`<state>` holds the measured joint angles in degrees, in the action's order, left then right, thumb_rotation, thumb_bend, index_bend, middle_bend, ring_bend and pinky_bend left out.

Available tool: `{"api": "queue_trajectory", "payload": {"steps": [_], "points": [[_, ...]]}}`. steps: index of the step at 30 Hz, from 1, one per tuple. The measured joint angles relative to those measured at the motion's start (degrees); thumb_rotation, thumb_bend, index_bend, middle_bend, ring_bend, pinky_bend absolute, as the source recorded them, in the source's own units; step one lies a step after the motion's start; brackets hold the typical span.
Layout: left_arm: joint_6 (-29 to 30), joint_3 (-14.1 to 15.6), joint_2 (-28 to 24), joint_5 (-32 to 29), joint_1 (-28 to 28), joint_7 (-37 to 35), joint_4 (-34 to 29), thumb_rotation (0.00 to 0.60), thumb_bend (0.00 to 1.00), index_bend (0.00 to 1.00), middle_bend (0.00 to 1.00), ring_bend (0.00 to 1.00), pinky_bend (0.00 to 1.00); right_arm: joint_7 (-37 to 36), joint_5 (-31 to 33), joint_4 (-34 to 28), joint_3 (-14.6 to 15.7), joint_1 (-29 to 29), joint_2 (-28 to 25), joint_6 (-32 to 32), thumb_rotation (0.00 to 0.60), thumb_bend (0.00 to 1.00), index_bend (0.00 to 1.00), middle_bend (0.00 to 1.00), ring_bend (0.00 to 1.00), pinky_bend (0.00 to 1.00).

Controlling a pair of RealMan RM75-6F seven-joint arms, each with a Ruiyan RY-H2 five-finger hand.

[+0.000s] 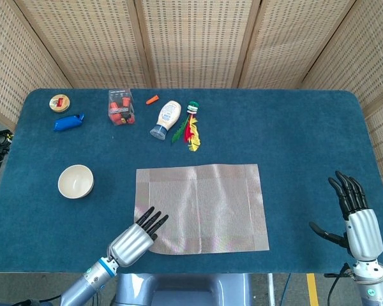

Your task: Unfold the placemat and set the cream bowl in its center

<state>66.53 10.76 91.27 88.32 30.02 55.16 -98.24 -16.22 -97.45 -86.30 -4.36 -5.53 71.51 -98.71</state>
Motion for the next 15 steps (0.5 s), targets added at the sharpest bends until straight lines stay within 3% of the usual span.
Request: {"api": "queue_trajectory", "payload": {"steps": [2,6,11,15], "points": [[-0.2,-0.1,-0.3,0.2,-0.2,-0.1,-0.1,0.6,0.44,0.62,0.0,0.0,0.0,0.1,-0.1,0.0,0.1,0.0,0.0,0.0,0.6,0.22,0.08,0.0,0.0,0.0],[-0.6,-0.1,-0.9,0.4,-0.5,-0.4,-0.4,0.6,0.31,0.43,0.0,0.0,0.0,0.1,-0.2,0.0,0.1,0.0,0.0,-0.1,0.6,0.22,0.08,0.0,0.0,0.0],[-0.5,-0.2,-2.1,1.2,-0.8,-1.1,-0.9,0.6,0.25,0.23,0.0,0.0,0.0,0.0,-0.3,0.0,0.1,0.1,0.0,-0.3,0.6,0.22,0.08,0.0,0.0,0.0],[0.2,-0.2,-3.5,2.2,-1.4,-2.1,-1.8,0.6,0.24,0.17,0.0,0.0,0.0,0.1,-0.5,0.0,0.1,0.1,0.0,-0.3,0.6,0.22,0.08,0.0,0.0,0.0]]}}
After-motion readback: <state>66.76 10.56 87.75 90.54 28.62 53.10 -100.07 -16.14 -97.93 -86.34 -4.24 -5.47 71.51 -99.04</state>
